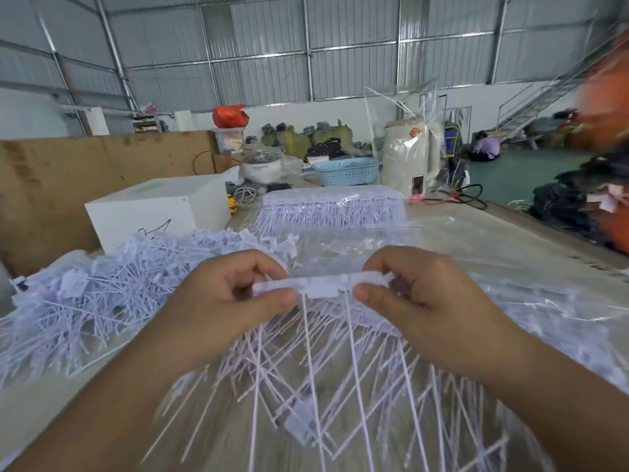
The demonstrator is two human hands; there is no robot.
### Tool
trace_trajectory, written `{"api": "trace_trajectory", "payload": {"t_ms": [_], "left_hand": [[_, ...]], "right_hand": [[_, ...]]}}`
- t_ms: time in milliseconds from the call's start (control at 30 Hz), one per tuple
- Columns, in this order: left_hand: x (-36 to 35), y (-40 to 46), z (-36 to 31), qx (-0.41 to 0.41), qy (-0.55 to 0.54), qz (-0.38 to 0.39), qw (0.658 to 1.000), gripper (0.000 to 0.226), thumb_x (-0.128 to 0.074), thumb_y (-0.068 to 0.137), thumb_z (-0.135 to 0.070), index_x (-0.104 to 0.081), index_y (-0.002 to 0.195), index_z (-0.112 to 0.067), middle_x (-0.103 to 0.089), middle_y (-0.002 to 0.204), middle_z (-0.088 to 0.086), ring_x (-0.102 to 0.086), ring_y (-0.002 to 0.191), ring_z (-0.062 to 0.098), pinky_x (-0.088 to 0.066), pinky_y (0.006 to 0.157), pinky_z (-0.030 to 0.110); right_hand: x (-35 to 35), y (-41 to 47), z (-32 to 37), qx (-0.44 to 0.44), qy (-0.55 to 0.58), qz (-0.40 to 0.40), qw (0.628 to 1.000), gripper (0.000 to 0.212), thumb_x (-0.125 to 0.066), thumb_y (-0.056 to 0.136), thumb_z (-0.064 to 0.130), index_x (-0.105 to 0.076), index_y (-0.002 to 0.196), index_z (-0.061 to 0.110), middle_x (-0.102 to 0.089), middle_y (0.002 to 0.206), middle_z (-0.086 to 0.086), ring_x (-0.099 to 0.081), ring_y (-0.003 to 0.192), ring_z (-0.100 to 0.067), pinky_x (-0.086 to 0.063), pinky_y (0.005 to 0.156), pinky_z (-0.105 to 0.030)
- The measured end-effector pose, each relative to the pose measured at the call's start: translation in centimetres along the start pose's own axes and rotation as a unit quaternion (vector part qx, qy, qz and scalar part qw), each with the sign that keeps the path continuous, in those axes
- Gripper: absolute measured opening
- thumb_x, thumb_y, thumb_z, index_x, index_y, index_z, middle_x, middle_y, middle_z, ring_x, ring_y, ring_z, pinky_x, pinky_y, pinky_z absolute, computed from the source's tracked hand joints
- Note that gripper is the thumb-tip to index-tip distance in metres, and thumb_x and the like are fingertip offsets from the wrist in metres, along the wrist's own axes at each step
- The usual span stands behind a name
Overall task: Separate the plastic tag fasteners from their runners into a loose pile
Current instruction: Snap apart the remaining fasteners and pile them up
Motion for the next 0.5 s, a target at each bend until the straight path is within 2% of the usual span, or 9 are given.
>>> {"api": "trace_trajectory", "payload": {"t_ms": [67,133,167,233,300,367,433,500], "left_hand": [[0.0,0.1,0.0,0.012,-0.035,0.009,0.999,0.025,-0.082,0.063,-0.04,-0.072,0.083,-0.029,-0.054,0.062,0.022,-0.047,0.053,0.027,-0.039,0.06,0.033],[-0.7,-0.2,-0.4,0.009,-0.045,0.018,0.999,0.022,-0.081,0.065,-0.036,-0.072,0.084,-0.03,-0.049,0.058,0.018,-0.042,0.051,0.02,-0.037,0.055,0.026],[-1.3,-0.4,-0.7,0.001,-0.042,0.029,0.999,0.02,-0.084,0.07,-0.037,-0.072,0.084,-0.032,-0.051,0.057,0.016,-0.042,0.049,0.02,-0.036,0.053,0.025],[-2.6,-1.0,-1.3,-0.019,-0.027,0.041,0.999,0.017,-0.079,0.071,-0.036,-0.071,0.086,-0.034,-0.057,0.06,0.012,-0.046,0.05,0.022,-0.038,0.052,0.023],[-3.5,-1.4,-1.7,-0.039,-0.013,0.038,0.998,0.018,-0.075,0.071,-0.036,-0.07,0.088,-0.036,-0.06,0.061,0.007,-0.05,0.051,0.017,-0.04,0.052,0.02],[-3.7,-1.5,-1.8,-0.06,0.013,0.052,0.997,0.023,-0.074,0.072,-0.043,-0.067,0.093,-0.038,-0.061,0.061,0.003,-0.053,0.052,0.016,-0.04,0.054,0.02],[-3.4,-1.5,-1.7,-0.053,0.02,0.084,0.995,0.036,-0.07,0.071,-0.055,-0.063,0.104,-0.044,-0.067,0.068,-0.002,-0.059,0.058,0.016,-0.043,0.057,0.022],[-2.4,-1.2,-1.1,-0.031,0.001,0.079,0.996,0.044,-0.067,0.067,-0.062,-0.061,0.108,-0.047,-0.072,0.082,-0.005,-0.068,0.07,0.018,-0.051,0.066,0.024]], "right_hand": [[-0.2,-0.2,0.5,0.033,-0.087,0.018,0.995,0.017,-0.06,0.091,0.043,-0.063,0.09,0.026,-0.058,0.075,0.012,-0.054,0.068,-0.005,-0.042,0.061,-0.025],[-0.4,-0.4,1.2,0.073,-0.158,0.026,0.984,0.029,-0.059,0.091,0.044,-0.067,0.106,0.02,-0.065,0.091,0.005,-0.058,0.084,-0.012,-0.046,0.079,-0.031],[-0.5,-0.6,1.5,0.089,-0.172,0.034,0.98,0.038,-0.059,0.089,0.045,-0.066,0.115,0.017,-0.066,0.098,0.003,-0.057,0.091,-0.015,-0.044,0.087,-0.03],[-0.9,-0.9,2.1,0.122,-0.173,0.074,0.975,0.048,-0.058,0.087,0.048,-0.06,0.125,0.018,-0.059,0.103,0.011,-0.051,0.096,-0.008,-0.034,0.105,-0.03],[-1.6,-1.3,2.5,0.137,-0.165,0.111,0.97,0.039,-0.053,0.087,0.053,-0.058,0.114,0.024,-0.048,0.091,0.017,-0.043,0.087,0.0,-0.019,0.118,-0.033],[-2.1,-1.2,2.6,0.124,-0.178,0.12,0.969,0.029,-0.05,0.09,0.05,-0.058,0.1,0.023,-0.047,0.079,0.016,-0.044,0.078,-0.004,-0.022,0.117,-0.036],[-1.8,-0.8,2.3,0.102,-0.18,0.08,0.975,0.024,-0.049,0.092,0.041,-0.061,0.089,0.02,-0.048,0.07,0.013,-0.047,0.069,-0.01,-0.037,0.098,-0.038],[-0.7,-0.3,1.9,0.071,-0.162,-0.002,0.984,0.023,-0.048,0.092,0.036,-0.061,0.081,0.019,-0.05,0.064,0.012,-0.048,0.062,-0.014,-0.041,0.082,-0.039]]}}
Point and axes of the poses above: each hand's wrist, its own y-axis towards the middle knuckle, its own x-axis out of the back of the hand, z = x × y, the point moved 3 cm from there along y, towards the middle knuckle
